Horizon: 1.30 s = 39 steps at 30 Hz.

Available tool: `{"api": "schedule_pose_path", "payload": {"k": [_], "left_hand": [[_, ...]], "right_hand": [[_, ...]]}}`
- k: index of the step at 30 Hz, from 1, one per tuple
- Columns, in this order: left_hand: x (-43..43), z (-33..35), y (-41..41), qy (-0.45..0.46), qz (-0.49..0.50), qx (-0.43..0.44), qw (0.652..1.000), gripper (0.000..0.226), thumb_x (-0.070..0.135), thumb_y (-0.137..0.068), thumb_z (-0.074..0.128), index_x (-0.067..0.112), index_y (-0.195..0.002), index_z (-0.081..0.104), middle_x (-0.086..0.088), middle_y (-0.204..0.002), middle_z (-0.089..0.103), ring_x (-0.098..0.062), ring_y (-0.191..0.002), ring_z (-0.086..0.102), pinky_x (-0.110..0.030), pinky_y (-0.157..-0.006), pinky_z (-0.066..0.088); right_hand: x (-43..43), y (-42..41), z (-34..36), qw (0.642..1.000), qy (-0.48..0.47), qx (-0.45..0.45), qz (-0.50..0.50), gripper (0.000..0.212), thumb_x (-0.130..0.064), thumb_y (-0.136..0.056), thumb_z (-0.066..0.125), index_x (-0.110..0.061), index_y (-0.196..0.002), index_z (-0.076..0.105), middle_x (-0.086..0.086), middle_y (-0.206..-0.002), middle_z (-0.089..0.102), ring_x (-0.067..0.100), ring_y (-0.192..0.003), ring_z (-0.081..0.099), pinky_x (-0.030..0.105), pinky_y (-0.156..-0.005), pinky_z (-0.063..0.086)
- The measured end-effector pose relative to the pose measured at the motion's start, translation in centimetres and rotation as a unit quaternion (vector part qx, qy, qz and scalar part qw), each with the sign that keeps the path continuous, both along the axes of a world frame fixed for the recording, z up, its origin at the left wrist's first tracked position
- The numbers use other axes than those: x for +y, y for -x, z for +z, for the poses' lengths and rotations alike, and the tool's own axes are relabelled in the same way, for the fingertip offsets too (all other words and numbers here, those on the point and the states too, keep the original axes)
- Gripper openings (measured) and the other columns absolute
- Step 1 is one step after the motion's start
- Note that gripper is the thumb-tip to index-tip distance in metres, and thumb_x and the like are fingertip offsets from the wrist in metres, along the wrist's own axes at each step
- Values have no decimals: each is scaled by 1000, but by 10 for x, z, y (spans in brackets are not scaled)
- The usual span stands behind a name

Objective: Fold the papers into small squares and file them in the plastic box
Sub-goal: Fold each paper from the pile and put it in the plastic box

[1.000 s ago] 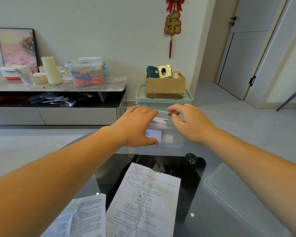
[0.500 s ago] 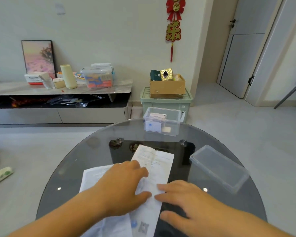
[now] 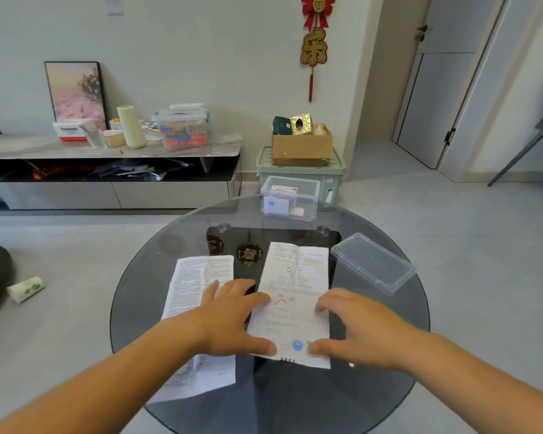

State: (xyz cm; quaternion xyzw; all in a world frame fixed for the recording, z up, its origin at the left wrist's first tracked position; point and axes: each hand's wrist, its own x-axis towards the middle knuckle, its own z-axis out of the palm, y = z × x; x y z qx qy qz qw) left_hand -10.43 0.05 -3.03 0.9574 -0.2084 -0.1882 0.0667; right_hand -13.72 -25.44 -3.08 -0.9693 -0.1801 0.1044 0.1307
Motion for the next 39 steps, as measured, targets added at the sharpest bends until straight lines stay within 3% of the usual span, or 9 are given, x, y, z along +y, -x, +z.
{"api": "schedule_pose_path", "payload": {"k": [5, 9, 14, 18, 21, 24, 26, 34, 39], "left_hand": [[-7, 1, 2, 46, -45, 5, 998, 80, 63, -79, 72, 43, -147, 35, 15, -161, 17, -18, -149, 12, -44, -123, 13], [-14, -1, -5, 69, -47, -11, 996, 64, 59, -75, 79, 44, -130, 49, 16, -141, 32, -11, -127, 27, -35, -117, 28], [-16, -6, -14, 99, -34, 14, 994, 34, 55, -81, 75, 45, -108, 57, 18, -127, 35, -12, -122, 29, -40, -116, 31], [-15, -5, -17, 189, 7, 43, 981, 14, 45, -84, 76, 33, -83, 68, 22, -114, 46, -15, -115, 48, -41, -106, 47], [-17, -4, -16, 179, 8, 28, 983, 20, 47, -80, 79, 32, -86, 68, 24, -114, 45, -12, -116, 45, -40, -109, 43], [-18, -2, -12, 83, -32, 31, 996, 55, 63, -68, 82, 39, -110, 58, 19, -128, 34, -11, -121, 29, -36, -114, 31], [-19, -2, -10, 48, -51, 25, 997, 62, 63, -66, 83, 40, -115, 52, 17, -131, 30, -12, -121, 24, -36, -115, 29], [-16, -7, -19, 110, -36, 29, 993, 30, 55, -79, 77, 40, -102, 63, 18, -124, 36, -13, -119, 27, -39, -115, 25], [-11, -3, -26, 250, 5, 108, 962, 13, 40, -89, 73, 29, -91, 67, 28, -109, 51, -9, -114, 51, -22, -96, 48]], "right_hand": [[-2, 5, -7, 999, -45, 23, -12, 69, -69, -78, 68, -38, -137, 49, -24, -139, 35, 2, -124, 41, 22, -102, 46], [-6, 5, -8, 997, -62, 36, -12, 65, -65, -78, 71, -38, -134, 53, -24, -138, 34, 2, -128, 37, 22, -105, 44], [-10, 2, -9, 995, -92, 46, -19, 61, -65, -76, 72, -38, -129, 56, -27, -134, 36, -2, -128, 37, 20, -105, 42], [-12, 1, -5, 991, -115, 60, -35, 61, -64, -75, 74, -44, -128, 53, -31, -135, 35, -2, -128, 37, 16, -101, 39], [-13, 2, -4, 991, -112, 63, -34, 61, -61, -74, 77, -44, -127, 52, -31, -138, 32, -4, -130, 32, 19, -108, 35], [-12, 2, -8, 994, -89, 63, -8, 65, -64, -71, 78, -41, -128, 54, -30, -141, 31, -6, -134, 24, 24, -116, 32], [-12, 2, -10, 994, -86, 63, -5, 67, -65, -70, 78, -42, -128, 54, -30, -140, 29, -6, -133, 23, 24, -115, 33], [-12, 2, -11, 992, -104, 68, -8, 69, -64, -70, 78, -42, -130, 53, -28, -140, 28, -2, -134, 23, 26, -115, 34], [-19, -2, -5, 981, -174, 79, -23, 71, -69, -64, 79, -50, -127, 52, -37, -135, 33, -15, -129, 30, 16, -108, 32]]}}
